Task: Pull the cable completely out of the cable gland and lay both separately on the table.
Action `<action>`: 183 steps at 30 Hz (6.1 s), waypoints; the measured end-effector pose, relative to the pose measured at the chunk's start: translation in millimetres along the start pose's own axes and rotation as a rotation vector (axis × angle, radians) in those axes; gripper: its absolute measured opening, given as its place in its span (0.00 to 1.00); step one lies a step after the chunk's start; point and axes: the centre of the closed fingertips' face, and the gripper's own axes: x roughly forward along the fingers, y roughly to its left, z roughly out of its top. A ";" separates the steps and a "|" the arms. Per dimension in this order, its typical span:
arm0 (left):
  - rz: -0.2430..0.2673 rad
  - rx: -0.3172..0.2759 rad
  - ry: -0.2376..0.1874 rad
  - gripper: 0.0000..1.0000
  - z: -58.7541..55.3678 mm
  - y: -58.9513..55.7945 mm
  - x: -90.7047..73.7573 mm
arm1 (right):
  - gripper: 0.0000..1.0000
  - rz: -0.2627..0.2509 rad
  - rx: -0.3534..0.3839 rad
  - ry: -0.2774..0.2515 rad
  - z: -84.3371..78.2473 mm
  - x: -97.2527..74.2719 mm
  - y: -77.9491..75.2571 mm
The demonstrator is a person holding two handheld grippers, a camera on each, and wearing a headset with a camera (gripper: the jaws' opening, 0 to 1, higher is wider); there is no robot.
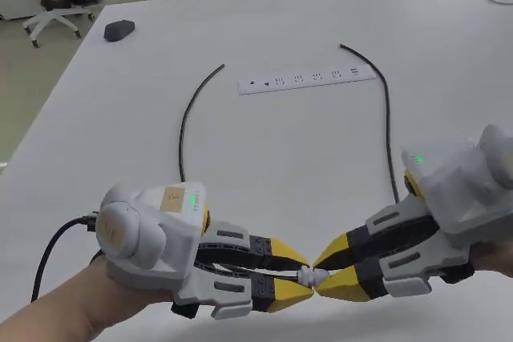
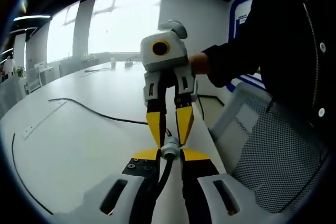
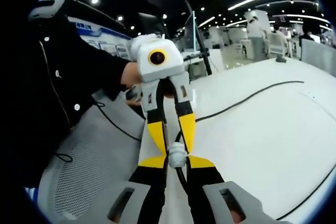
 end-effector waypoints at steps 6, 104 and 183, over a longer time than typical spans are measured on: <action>0.014 0.047 -0.013 0.15 6.5 0.9 -2.5 | 0.09 0.043 0.105 -0.037 4.8 -0.9 2.0; 0.072 -0.184 -0.058 0.15 5.2 13.6 -9.3 | 0.00 -0.192 -0.382 0.119 -11.3 -10.0 -12.9; 0.131 -0.095 -0.036 0.15 12.8 23.4 -19.1 | 0.18 -0.305 -0.097 0.174 2.3 -15.3 -16.6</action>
